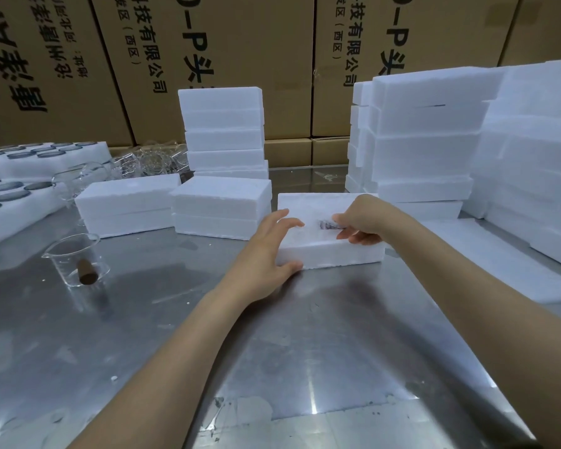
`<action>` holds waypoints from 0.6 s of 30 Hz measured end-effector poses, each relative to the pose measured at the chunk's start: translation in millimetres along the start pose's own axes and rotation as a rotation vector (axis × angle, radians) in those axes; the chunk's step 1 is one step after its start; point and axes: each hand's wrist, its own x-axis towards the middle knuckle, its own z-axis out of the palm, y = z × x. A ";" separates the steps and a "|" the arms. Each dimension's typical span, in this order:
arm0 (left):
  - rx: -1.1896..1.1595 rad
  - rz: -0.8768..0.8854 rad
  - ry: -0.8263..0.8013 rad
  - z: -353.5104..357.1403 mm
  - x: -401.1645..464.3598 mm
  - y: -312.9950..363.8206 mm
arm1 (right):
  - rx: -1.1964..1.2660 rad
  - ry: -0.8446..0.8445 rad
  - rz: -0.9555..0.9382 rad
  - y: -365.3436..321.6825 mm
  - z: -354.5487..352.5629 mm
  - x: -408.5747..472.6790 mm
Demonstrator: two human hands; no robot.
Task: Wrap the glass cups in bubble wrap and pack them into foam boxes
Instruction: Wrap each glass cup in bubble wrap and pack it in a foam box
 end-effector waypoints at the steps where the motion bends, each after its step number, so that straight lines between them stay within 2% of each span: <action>1: 0.002 0.000 -0.002 0.0 0.0 0.1 | -0.011 0.023 -0.008 1.0 1.2 1.7; 6: 0.028 -0.007 -0.013 0.3 -0.8 0.3 | -0.057 0.179 -0.106 12.5 6.2 3.3; 8: 0.006 0.001 -0.009 0.4 -1.9 -1.0 | -0.032 0.313 -0.175 22.6 10.2 1.4; 11: -0.016 0.016 0.001 0.1 -2.5 -2.0 | 0.038 0.604 -0.280 37.3 7.9 -2.8; 13: -0.013 0.013 0.004 -0.3 -1.9 -1.4 | 0.019 0.722 -0.355 43.5 0.6 -1.5; 15: -0.014 0.014 0.006 -1.0 -1.1 -1.4 | -0.037 0.697 -0.420 48.4 -3.0 3.8; 18: -0.046 0.013 -0.010 -3.7 0.1 -1.8 | -0.107 0.552 -0.482 53.4 1.0 11.0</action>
